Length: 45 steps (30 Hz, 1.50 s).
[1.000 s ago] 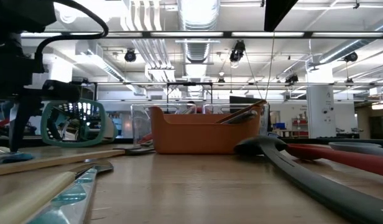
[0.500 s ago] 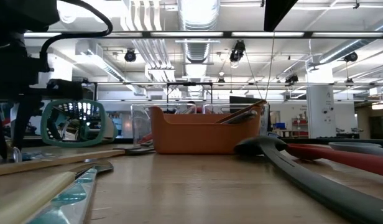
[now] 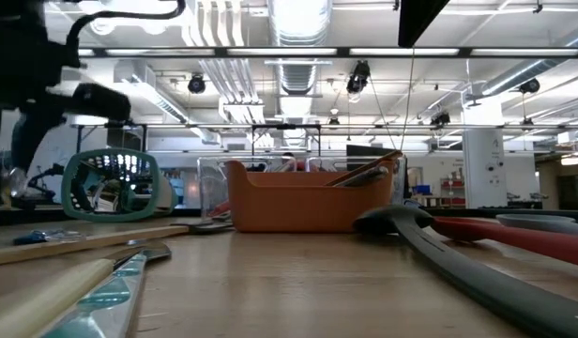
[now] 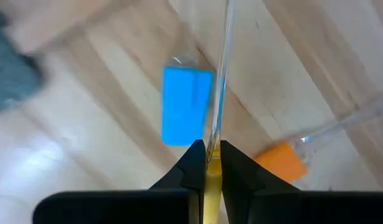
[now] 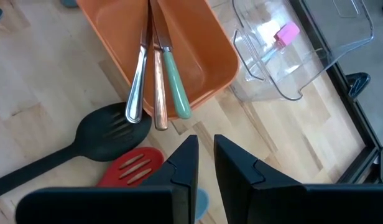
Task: Pick & Place Kitchen Items
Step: Put the yellow spatula into the right transparent bin
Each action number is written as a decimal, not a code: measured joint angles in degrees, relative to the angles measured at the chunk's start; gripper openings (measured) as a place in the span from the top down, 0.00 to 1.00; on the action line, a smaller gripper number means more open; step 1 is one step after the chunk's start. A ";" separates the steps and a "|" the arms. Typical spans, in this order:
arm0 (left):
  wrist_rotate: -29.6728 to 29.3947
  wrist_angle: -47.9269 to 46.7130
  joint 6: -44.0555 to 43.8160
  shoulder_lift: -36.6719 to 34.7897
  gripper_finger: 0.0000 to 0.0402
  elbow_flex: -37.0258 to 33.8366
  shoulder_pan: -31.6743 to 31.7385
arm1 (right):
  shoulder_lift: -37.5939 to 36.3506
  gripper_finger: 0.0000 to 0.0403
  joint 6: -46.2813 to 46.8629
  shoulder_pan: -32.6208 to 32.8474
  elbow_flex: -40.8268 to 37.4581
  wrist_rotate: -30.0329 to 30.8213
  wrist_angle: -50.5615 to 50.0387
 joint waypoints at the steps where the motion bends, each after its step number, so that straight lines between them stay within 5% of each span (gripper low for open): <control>1: -0.61 0.21 0.13 -0.50 0.93 0.87 0.02 | 0.00 0.89 0.02 0.00 -0.01 0.00 0.01; 7: -12.99 3.36 2.85 -3.50 0.93 4.53 0.27 | 0.00 0.89 0.01 0.00 -0.11 0.06 -0.01; 11: -26.56 12.34 9.34 -5.69 0.93 4.43 1.61 | 0.00 0.89 0.67 0.00 -0.11 0.10 -0.03; 13: -28.78 17.30 14.15 -6.37 0.93 4.29 3.57 | 0.00 0.89 0.79 0.01 -0.11 0.11 -0.12; 19: -26.34 31.00 28.48 -6.68 0.93 4.33 12.71 | -0.15 0.89 1.35 1.01 -0.11 1.86 -0.86; 27: -22.87 33.38 34.07 -6.42 0.93 4.33 26.38 | -0.26 0.89 -4.06 1.78 -1.00 9.36 5.84; 32: -22.72 31.12 32.94 -6.36 0.93 4.50 28.41 | -0.26 0.89 -19.16 1.92 -1.44 10.64 16.54; 38: -23.08 29.78 21.58 -4.83 0.93 7.61 28.35 | -0.01 0.88 -32.41 -0.09 -1.47 9.23 28.81; 45: -23.62 26.43 15.96 -2.42 0.93 10.35 27.71 | 1.46 0.80 -41.38 -1.68 -1.53 9.11 31.52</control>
